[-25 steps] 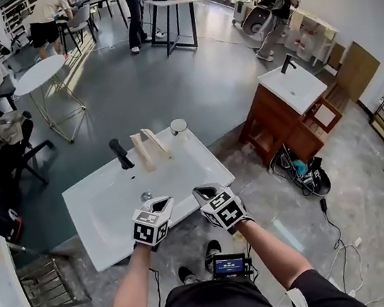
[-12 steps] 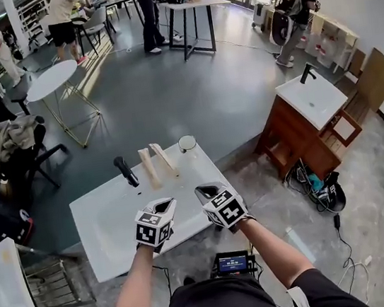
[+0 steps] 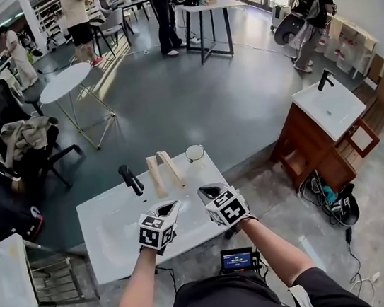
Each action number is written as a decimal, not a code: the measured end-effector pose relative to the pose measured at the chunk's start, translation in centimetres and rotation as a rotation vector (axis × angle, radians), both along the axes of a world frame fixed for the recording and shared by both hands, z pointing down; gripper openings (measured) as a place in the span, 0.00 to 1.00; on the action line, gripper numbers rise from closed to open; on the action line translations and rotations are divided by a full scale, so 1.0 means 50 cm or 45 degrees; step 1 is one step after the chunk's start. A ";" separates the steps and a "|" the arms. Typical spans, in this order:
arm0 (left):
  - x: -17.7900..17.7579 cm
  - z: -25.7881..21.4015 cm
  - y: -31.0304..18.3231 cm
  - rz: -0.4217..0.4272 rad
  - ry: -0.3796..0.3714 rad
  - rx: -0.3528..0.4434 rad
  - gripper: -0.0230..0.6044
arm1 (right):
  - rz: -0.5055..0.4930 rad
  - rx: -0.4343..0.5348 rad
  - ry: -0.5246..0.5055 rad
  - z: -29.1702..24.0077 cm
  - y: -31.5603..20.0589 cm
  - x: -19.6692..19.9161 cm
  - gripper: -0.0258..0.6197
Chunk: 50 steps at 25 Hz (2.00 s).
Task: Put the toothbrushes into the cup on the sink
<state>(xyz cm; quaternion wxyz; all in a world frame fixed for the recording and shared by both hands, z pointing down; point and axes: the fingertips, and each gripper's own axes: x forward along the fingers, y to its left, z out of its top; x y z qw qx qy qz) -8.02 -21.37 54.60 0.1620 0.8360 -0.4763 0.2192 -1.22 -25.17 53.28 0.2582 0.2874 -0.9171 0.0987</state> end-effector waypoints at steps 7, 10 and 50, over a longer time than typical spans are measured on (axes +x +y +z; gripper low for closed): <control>-0.007 0.019 -0.001 -0.050 -0.028 -0.025 0.05 | -0.051 -0.010 -0.002 0.018 -0.009 -0.001 0.05; -0.001 0.019 -0.003 -0.064 -0.038 -0.009 0.05 | -0.059 -0.009 -0.005 0.019 -0.014 0.005 0.05; -0.068 0.159 -0.085 -0.130 0.039 -0.175 0.05 | -0.139 -0.143 0.107 0.194 -0.094 -0.114 0.17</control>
